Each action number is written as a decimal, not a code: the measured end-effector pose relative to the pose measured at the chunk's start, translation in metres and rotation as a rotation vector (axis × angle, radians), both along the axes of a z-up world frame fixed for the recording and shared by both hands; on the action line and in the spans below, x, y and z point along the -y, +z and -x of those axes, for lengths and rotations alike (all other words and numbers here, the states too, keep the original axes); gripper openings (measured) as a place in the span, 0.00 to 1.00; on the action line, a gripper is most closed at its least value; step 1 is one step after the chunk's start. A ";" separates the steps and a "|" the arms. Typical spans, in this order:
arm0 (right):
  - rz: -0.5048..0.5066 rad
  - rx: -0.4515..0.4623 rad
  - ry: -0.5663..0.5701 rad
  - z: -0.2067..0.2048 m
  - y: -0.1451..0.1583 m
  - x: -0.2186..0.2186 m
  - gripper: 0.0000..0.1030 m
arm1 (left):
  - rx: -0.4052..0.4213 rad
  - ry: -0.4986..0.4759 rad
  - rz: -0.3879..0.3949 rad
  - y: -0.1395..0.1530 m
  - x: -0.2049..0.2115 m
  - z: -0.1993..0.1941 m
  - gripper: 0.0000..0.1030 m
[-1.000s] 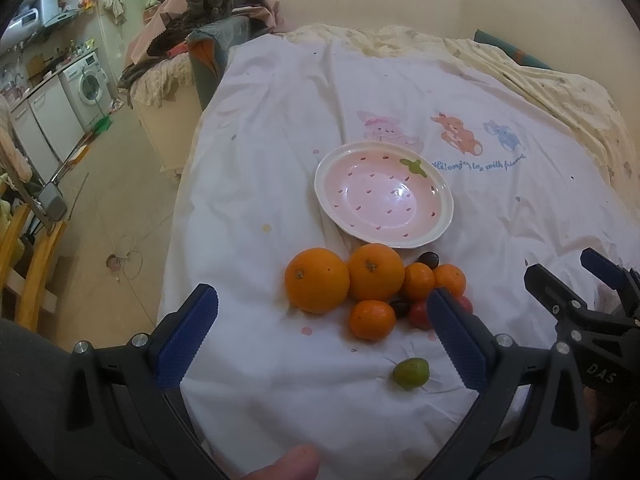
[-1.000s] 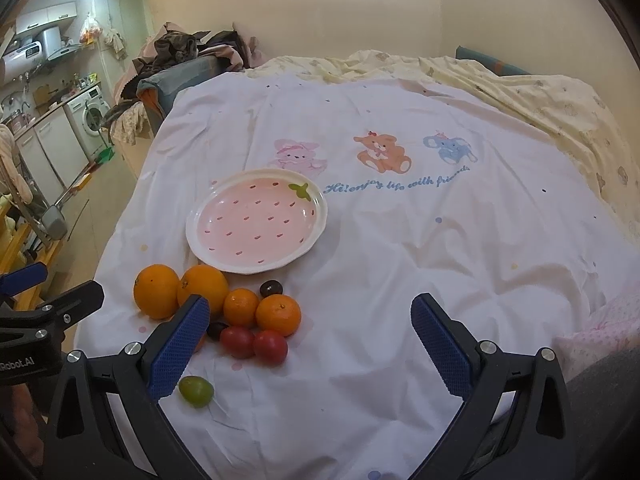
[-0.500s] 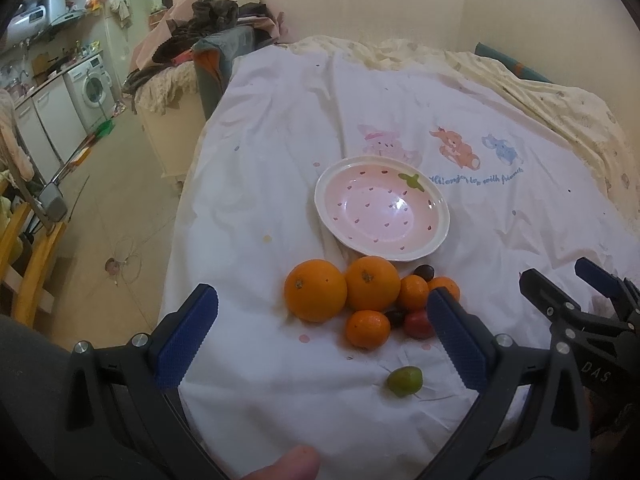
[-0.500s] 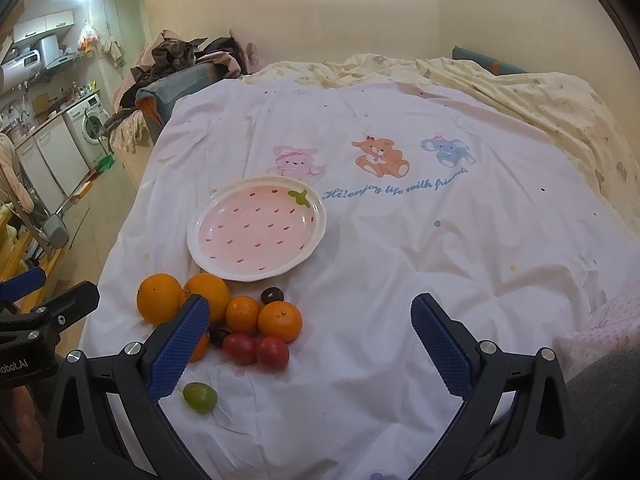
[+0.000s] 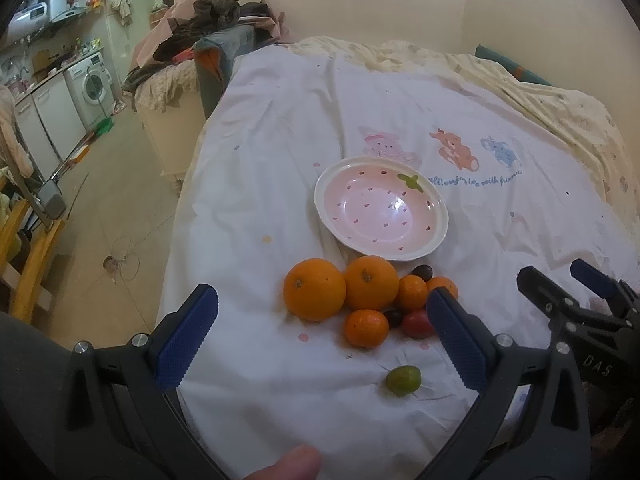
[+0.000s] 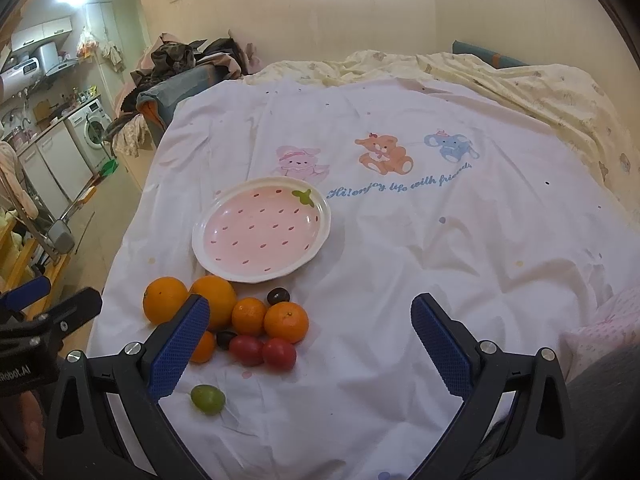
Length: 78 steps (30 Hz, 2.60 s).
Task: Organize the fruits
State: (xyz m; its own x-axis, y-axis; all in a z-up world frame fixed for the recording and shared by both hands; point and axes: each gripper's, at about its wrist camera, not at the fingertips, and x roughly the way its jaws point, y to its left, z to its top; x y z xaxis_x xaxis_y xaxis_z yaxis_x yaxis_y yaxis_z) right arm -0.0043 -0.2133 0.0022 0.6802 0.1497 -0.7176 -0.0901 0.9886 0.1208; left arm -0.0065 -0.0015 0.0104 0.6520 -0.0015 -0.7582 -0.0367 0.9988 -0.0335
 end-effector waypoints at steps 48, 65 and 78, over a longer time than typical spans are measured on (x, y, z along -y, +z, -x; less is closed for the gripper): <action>-0.058 -0.158 0.123 -0.041 0.014 0.007 1.00 | -0.172 0.083 0.024 0.003 -0.034 -0.035 1.00; -0.130 -0.391 0.113 -0.085 -0.043 0.028 1.00 | -0.577 0.106 0.185 -0.083 -0.034 -0.110 0.72; -0.096 -0.393 0.135 -0.086 -0.048 0.019 1.00 | -0.643 0.170 0.390 -0.124 -0.048 -0.120 0.54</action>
